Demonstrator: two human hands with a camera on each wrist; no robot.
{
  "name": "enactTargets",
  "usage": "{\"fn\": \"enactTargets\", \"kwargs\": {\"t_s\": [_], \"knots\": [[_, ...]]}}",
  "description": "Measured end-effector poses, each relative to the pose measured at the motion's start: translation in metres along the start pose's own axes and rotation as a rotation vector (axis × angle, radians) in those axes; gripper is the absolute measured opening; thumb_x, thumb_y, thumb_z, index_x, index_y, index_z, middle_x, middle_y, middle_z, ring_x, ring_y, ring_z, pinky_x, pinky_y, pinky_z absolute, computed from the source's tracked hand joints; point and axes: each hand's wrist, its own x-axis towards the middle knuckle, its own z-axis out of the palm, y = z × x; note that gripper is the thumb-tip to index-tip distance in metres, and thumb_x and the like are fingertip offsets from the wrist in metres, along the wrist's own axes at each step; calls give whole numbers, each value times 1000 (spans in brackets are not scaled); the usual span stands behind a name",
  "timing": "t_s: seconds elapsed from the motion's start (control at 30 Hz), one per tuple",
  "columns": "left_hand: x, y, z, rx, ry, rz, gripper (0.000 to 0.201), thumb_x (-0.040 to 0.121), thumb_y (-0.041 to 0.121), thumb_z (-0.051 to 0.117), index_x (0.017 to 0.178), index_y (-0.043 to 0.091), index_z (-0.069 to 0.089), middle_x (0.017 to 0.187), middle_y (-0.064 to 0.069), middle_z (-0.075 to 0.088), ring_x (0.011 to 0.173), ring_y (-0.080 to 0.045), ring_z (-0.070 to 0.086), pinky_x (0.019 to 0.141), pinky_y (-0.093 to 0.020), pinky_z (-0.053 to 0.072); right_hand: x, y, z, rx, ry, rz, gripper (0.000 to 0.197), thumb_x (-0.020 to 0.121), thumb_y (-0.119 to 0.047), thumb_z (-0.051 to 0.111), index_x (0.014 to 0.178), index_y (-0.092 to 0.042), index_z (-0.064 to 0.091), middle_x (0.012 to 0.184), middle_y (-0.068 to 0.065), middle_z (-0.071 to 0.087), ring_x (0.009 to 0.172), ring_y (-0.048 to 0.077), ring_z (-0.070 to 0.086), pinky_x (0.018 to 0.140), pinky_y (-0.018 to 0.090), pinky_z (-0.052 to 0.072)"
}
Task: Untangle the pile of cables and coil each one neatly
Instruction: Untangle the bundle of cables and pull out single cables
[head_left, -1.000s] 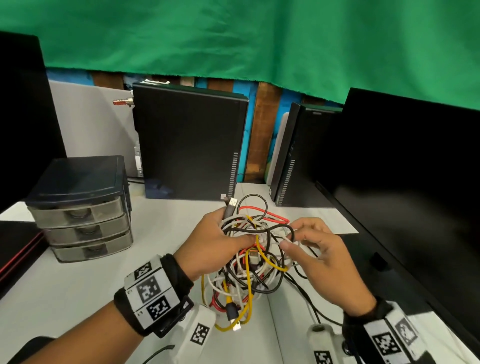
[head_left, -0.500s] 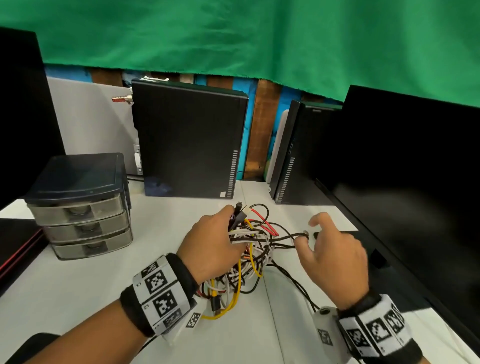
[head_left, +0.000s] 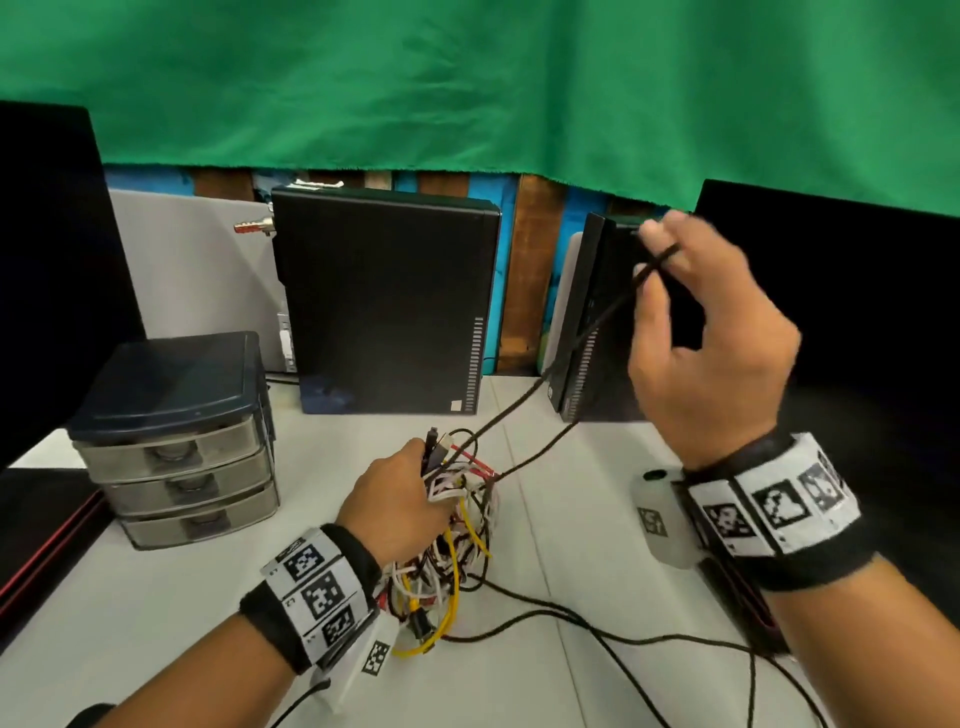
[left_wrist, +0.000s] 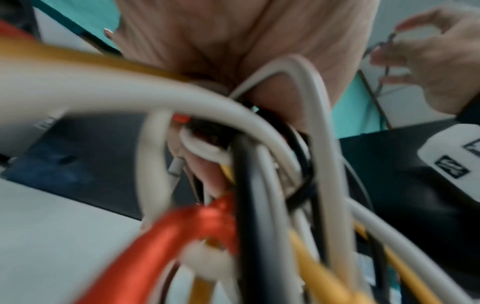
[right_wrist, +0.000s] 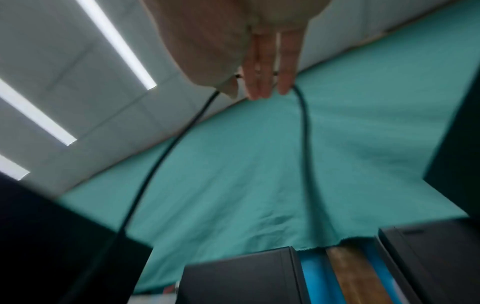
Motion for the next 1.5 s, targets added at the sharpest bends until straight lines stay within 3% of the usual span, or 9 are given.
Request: {"fn": "enactTargets", "kwargs": {"t_s": [0.13, 0.33, 0.57, 0.63, 0.77, 0.97, 1.17, 1.33, 1.5], "knots": [[12, -12, -21, -138, 54, -66, 28, 81, 30, 78, 101, 28, 59, 97, 12, 66, 94, -12, 63, 80, -27, 47, 20, 33, 6, -142, -40, 483, 56, 93, -36, 58, 146, -24, 45, 133, 1, 65, 113, 29, 66, 89, 52, 55], [27, -33, -49, -307, 95, -161, 38, 76, 26, 83, 108, 28, 64, 100, 7, 73, 93, -15, 70, 90, -37, 56, 15, 67, 3, -283, -764, 689, 84, 88, -34, 72, 155, -29, 21, 147, 11, 52, 127, 39, 55, 104, 47, 45], [25, -24, -51, -582, -21, -135, 17, 84, 10, 77, 98, 16, 70, 84, 1, 78, 70, -5, 73, 52, -11, 49, -46, 38, 27, -79, -726, 651, 45, 87, -29, 74, 111, -24, 37, 107, 2, 70, 92, 25, 68, 72, 36, 57], [23, -20, -50, -637, -29, -138, 17, 85, 8, 77, 98, 16, 70, 85, 2, 78, 72, -4, 73, 55, -11, 50, -58, 26, 35, 8, -790, 667, 43, 87, -28, 75, 112, -27, 40, 107, -1, 70, 94, 19, 68, 73, 29, 57], [19, -13, -51, -730, -74, -145, 19, 85, 7, 76, 101, 14, 70, 93, -4, 79, 89, -19, 75, 73, -26, 58, -67, 0, 44, 248, -868, 767, 37, 89, -28, 73, 117, -30, 49, 101, -11, 72, 101, 6, 67, 93, 41, 57], [15, -3, -51, -698, -67, -39, 23, 84, 6, 77, 104, 15, 70, 94, -3, 78, 88, -18, 76, 73, -24, 58, -63, -22, 55, 217, -862, 492, 52, 87, -53, 66, 134, -34, 55, 123, -15, 62, 112, 3, 58, 92, 32, 55], [10, 7, -42, -616, -58, 55, 21, 79, 3, 79, 97, 13, 73, 91, -7, 77, 85, -19, 75, 79, -31, 58, -43, -47, 76, 200, -1075, 223, 19, 93, -40, 61, 96, -27, 73, 82, -8, 70, 76, 11, 64, 72, 40, 55], [12, 4, -35, -583, -16, 70, 31, 71, 17, 87, 98, 20, 72, 91, 0, 77, 84, -16, 75, 81, -38, 59, -12, -46, 76, 199, -1076, 219, 18, 95, -37, 62, 92, -29, 78, 74, -13, 71, 70, 4, 64, 67, 33, 54], [17, 1, -34, -441, -4, 64, 43, 64, 40, 82, 104, 34, 66, 95, 10, 75, 86, -9, 73, 86, -45, 59, 12, -57, 75, 349, -1146, 417, 19, 94, -30, 68, 83, -20, 80, 68, -4, 70, 61, 7, 64, 62, 32, 55]]}}
